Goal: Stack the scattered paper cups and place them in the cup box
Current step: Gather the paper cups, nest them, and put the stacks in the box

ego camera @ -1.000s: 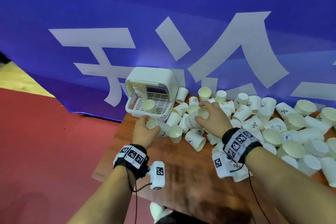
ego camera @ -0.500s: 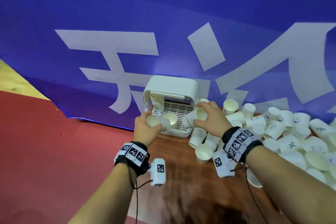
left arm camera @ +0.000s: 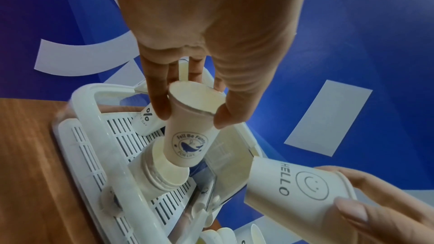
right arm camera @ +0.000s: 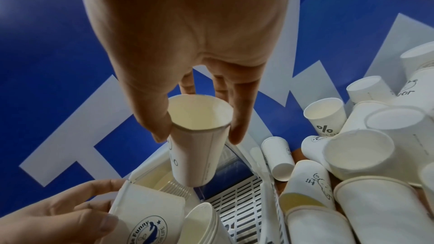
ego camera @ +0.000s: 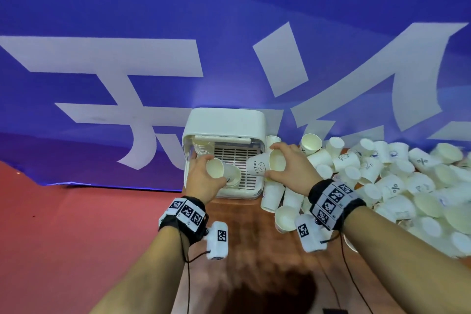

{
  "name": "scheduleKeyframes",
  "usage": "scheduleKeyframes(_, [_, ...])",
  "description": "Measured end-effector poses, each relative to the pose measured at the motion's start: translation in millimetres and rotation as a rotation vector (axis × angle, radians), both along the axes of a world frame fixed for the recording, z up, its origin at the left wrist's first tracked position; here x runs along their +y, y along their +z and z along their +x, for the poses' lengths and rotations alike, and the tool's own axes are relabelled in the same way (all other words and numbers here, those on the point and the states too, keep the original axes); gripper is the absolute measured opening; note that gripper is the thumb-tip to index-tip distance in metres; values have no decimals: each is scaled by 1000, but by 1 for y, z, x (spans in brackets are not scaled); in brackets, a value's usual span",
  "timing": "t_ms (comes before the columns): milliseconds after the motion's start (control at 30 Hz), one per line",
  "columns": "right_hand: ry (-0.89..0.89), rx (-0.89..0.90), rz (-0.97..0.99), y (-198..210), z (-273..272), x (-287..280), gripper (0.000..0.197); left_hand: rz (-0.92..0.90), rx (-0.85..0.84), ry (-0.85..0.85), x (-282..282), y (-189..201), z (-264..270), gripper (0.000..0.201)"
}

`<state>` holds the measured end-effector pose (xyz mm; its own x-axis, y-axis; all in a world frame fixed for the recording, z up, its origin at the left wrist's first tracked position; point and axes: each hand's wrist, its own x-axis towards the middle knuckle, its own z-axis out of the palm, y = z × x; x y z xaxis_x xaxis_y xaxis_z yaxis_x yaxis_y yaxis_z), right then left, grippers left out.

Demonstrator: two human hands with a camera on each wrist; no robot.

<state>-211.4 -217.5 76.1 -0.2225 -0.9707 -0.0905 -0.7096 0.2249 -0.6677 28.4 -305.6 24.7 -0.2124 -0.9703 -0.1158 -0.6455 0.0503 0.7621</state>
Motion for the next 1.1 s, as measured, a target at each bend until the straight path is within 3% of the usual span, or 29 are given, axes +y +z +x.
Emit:
scheduleKeyframes(567, [1,-15,12,-22,-9,-19,73,-25,-148,-76,-19,-30,-25,75])
scheduleKeyframes(800, [11,-41,34,-31,-12,-25,74,-68,-318,-142,-26,-32,-30,74])
scheduleKeyframes(1100, [1,-88,39,-41,-14,-31,76,25,-367,-284,-31,-51,-37,84])
